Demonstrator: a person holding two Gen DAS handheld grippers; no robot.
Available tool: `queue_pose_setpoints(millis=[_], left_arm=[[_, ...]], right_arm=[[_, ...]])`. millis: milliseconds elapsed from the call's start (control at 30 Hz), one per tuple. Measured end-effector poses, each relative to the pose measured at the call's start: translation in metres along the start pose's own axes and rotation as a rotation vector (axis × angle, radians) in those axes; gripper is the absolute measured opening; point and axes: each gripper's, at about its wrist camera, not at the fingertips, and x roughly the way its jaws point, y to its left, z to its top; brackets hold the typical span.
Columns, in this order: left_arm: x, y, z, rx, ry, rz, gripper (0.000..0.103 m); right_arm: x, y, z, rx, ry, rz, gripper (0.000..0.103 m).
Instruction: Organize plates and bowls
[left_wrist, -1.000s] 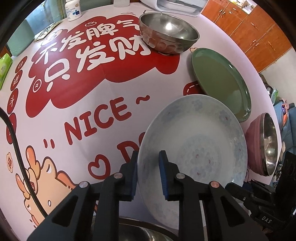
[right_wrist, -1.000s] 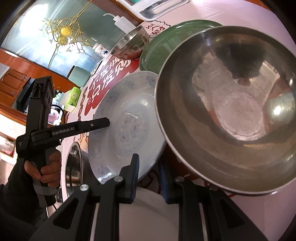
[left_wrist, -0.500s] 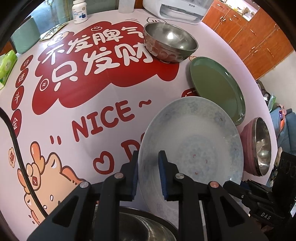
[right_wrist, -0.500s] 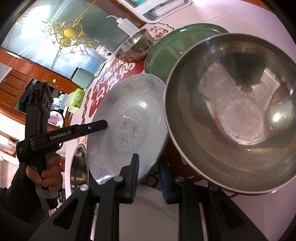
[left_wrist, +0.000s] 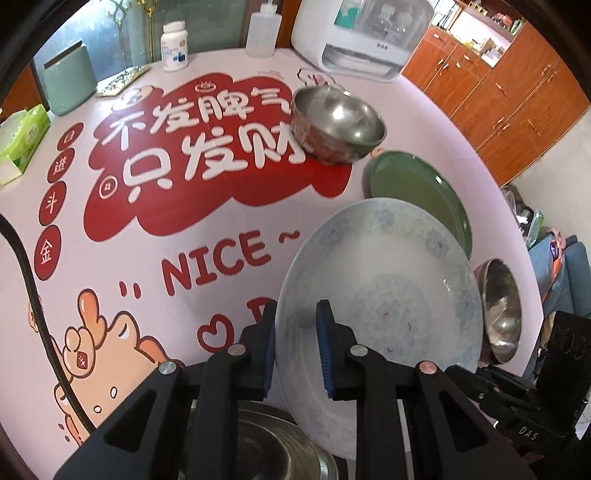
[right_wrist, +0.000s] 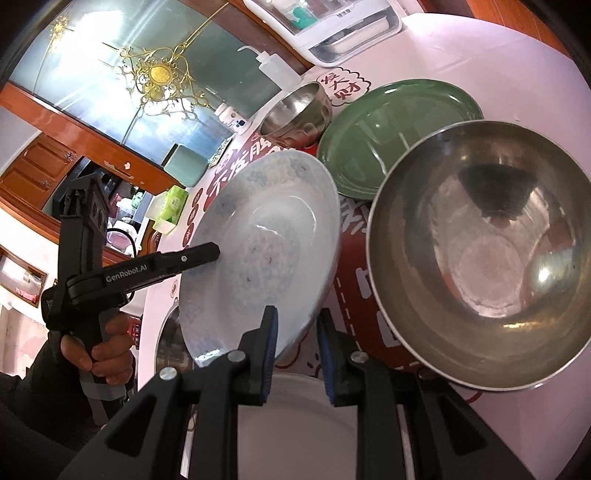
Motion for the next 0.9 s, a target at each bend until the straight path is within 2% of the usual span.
queue_pose_setpoints(millis=[367,900], left_arm=[[-0.025,-0.005,-0.002,0.001,-0.043,0.012,0.018],[-0.074,-0.017,-0.034,-0.008,-0.104,0.019,0.018]], right_arm=[[-0.007,0.008,0.004,0.002,-0.003,0.032,0.021],[-0.036,0.026,-0.012,-0.039,-0.025,0.056,0.021]])
